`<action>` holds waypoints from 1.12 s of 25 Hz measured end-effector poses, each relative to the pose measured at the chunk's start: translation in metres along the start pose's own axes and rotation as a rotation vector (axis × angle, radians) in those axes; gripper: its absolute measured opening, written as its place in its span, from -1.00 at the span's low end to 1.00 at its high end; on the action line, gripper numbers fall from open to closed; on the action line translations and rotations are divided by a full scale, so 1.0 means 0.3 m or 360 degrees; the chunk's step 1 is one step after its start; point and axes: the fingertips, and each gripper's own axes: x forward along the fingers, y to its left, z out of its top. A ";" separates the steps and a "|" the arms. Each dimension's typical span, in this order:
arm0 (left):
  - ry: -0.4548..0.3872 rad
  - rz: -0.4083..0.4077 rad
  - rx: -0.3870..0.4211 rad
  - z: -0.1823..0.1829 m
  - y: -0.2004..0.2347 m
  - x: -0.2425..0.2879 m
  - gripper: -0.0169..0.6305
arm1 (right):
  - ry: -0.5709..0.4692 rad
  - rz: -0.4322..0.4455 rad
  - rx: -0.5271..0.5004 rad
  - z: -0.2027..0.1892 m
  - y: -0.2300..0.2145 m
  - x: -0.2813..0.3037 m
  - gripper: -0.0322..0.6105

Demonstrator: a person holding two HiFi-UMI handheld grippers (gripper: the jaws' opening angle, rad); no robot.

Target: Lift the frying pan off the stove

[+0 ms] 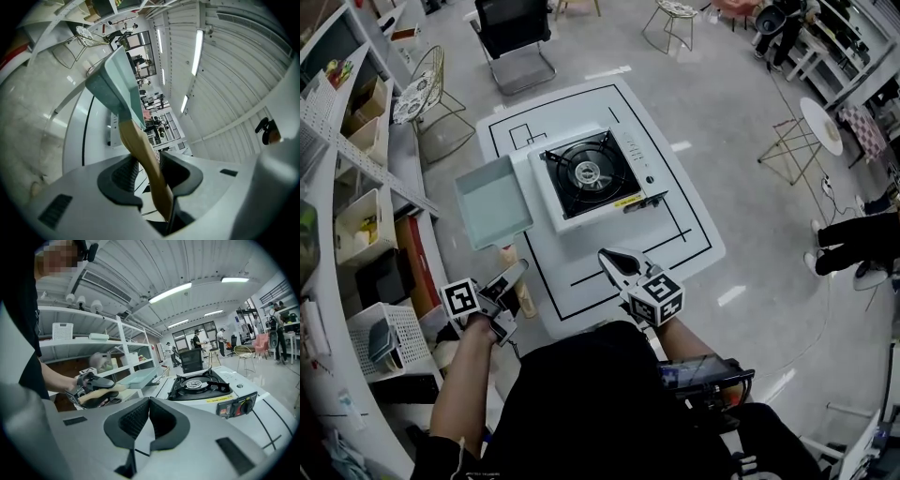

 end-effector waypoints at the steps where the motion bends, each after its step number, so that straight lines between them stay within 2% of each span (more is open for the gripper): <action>1: -0.0009 0.0004 -0.0001 -0.003 0.003 -0.009 -0.50 | 0.0003 0.0014 -0.0008 0.000 0.005 0.006 -0.82; 10: -0.0100 -0.0023 -0.0039 -0.046 -0.002 -0.084 -0.50 | 0.0029 0.0135 -0.0060 -0.002 0.066 0.034 -0.82; 28: -0.0221 0.0070 -0.0124 -0.156 0.048 -0.196 -0.49 | 0.0087 0.0275 -0.0092 -0.054 0.112 0.054 -0.82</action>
